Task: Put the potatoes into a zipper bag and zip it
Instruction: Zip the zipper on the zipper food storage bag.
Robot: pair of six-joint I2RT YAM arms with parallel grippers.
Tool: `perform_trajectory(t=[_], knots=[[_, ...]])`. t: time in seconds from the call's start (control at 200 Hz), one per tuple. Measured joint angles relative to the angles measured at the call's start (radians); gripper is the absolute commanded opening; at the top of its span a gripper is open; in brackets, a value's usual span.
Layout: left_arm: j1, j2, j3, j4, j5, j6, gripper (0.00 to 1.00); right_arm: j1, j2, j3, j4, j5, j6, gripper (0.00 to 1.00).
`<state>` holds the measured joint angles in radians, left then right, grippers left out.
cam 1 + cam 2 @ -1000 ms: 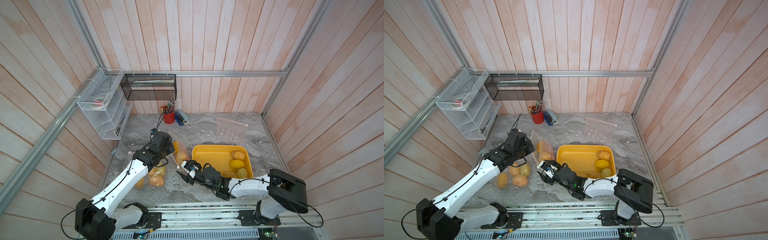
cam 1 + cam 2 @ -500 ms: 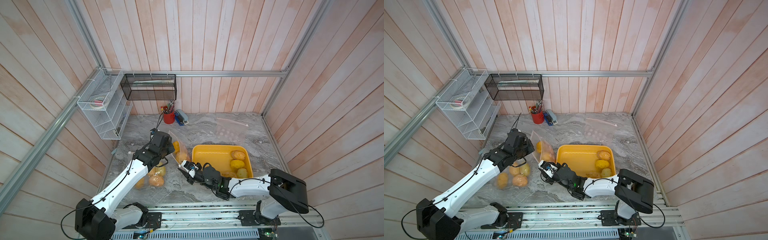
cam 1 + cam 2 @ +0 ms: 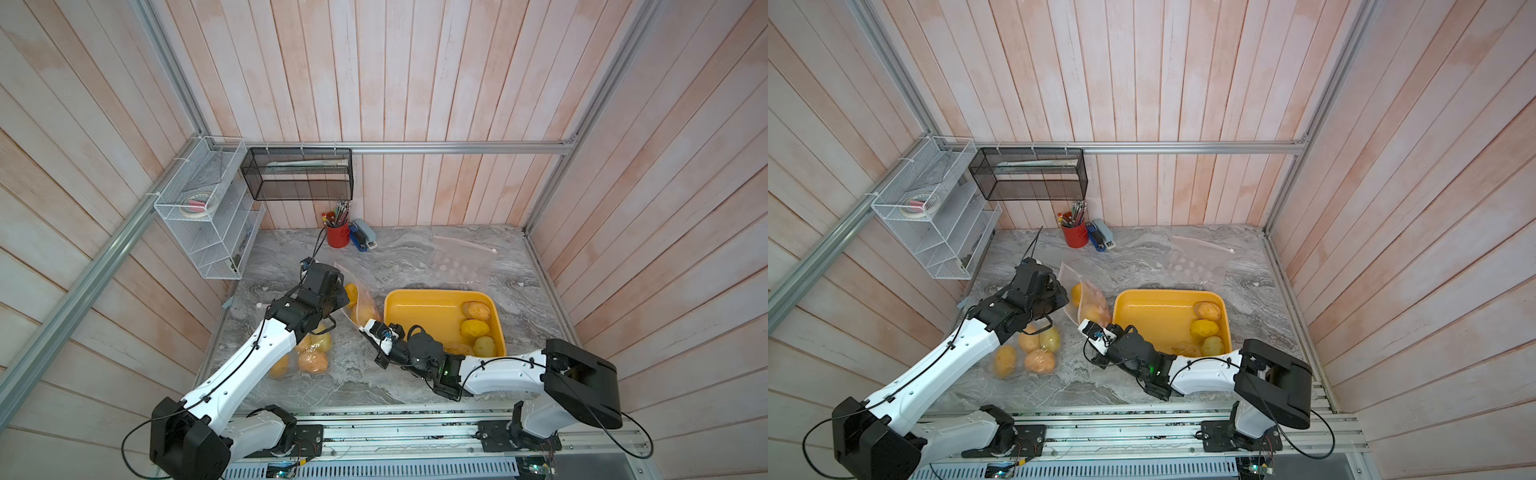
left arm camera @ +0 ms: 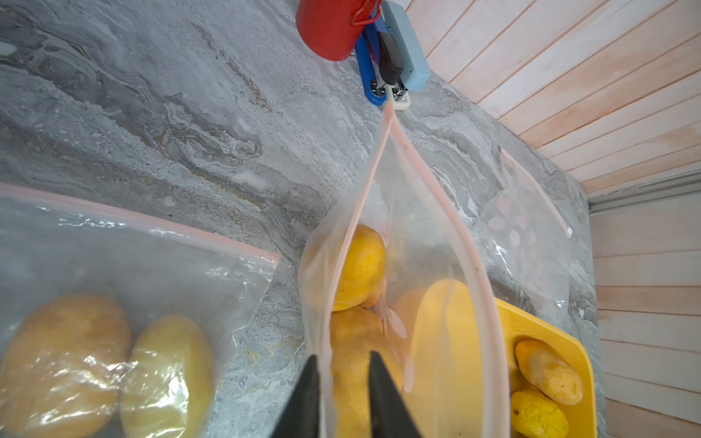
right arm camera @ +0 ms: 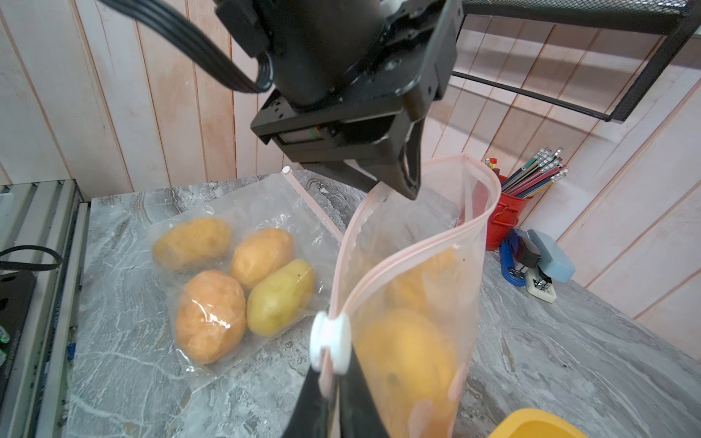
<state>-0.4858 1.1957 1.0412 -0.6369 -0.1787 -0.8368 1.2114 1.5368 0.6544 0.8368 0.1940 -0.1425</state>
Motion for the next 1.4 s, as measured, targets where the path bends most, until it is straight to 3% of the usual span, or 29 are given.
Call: perform_trajectory(t=[0.175, 0.395, 0.62, 1.14, 1.4], knots=[[0.002, -0.031, 0.05, -0.096, 0.05, -0.034, 0.46, 0.0, 0.0, 0.0, 0.0, 0.013, -0.013, 0.01], [-0.009, -0.137, 0.098, -0.199, 0.211, -0.106, 0.46, 0.0, -0.004, -0.001, 0.005, 0.042, -0.035, 0.0], [-0.12, -0.085, 0.116, -0.262, 0.307, -0.177, 0.46, 0.0, -0.004, -0.001, 0.008, 0.058, -0.045, 0.0], [-0.135, -0.074, 0.116, -0.286, 0.385, -0.223, 0.46, 0.0, 0.004, -0.005, 0.038, 0.12, -0.046, 0.0], [-0.135, -0.039, 0.116, -0.283, 0.384, -0.222, 0.4, 0.0, 0.012, -0.005, 0.042, 0.121, -0.045, 0.0]])
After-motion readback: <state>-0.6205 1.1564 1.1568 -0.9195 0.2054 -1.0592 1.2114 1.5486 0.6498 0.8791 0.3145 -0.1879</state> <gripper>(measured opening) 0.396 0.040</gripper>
